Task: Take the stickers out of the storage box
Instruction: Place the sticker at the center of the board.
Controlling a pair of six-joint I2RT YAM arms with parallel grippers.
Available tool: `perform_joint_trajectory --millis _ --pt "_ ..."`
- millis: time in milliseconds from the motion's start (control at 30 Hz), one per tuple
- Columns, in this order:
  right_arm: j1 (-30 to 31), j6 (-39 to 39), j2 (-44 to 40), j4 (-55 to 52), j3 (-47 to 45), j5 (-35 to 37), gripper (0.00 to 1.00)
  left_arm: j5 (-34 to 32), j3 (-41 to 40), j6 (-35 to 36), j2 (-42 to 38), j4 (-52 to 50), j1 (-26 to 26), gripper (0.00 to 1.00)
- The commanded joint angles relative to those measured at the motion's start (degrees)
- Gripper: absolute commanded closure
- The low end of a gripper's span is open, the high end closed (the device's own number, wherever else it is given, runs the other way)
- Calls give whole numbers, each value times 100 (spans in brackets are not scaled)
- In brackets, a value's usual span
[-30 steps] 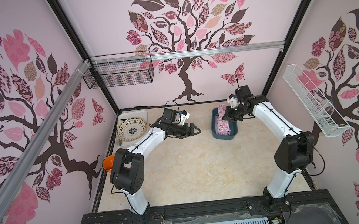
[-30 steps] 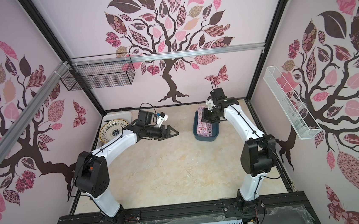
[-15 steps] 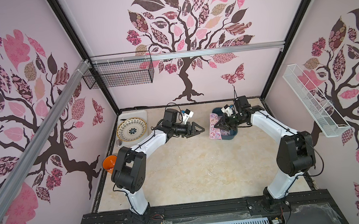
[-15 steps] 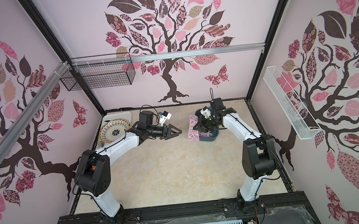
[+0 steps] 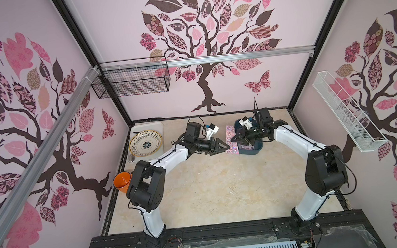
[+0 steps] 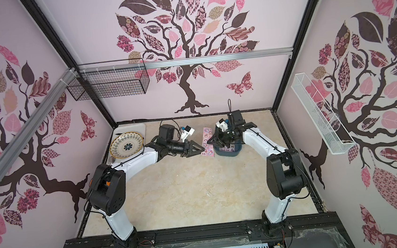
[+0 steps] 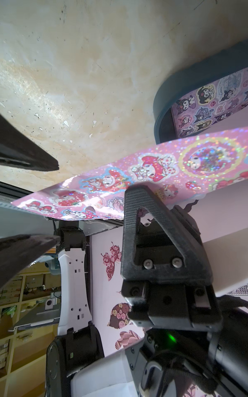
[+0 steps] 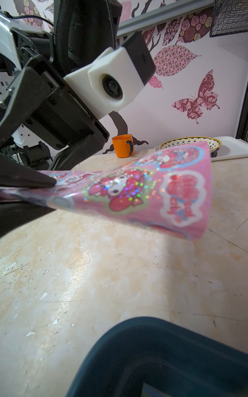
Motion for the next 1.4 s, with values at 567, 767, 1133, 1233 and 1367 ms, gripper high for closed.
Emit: perform_joint_trajectory --millis 567,767,1133,1233,1367 --pt "90 40 -358 98 -43 -5 70 216 -78 -416 95 616 134 98" --pt "95 161 -352 266 -104 116 50 158 -134 -414 -35 629 291 100" --pt "90 1868 -477 2556 -1024 -315 10 371 -311 -979 -120 1385 384 100" --pt "94 2206 -400 3069 -1120 -376 7 437 -357 -1114 -139 1670 385 100" --pt "148 2726 -252 3779 -1178 -543 6 549 -450 -1530 -86 2186 383 100"
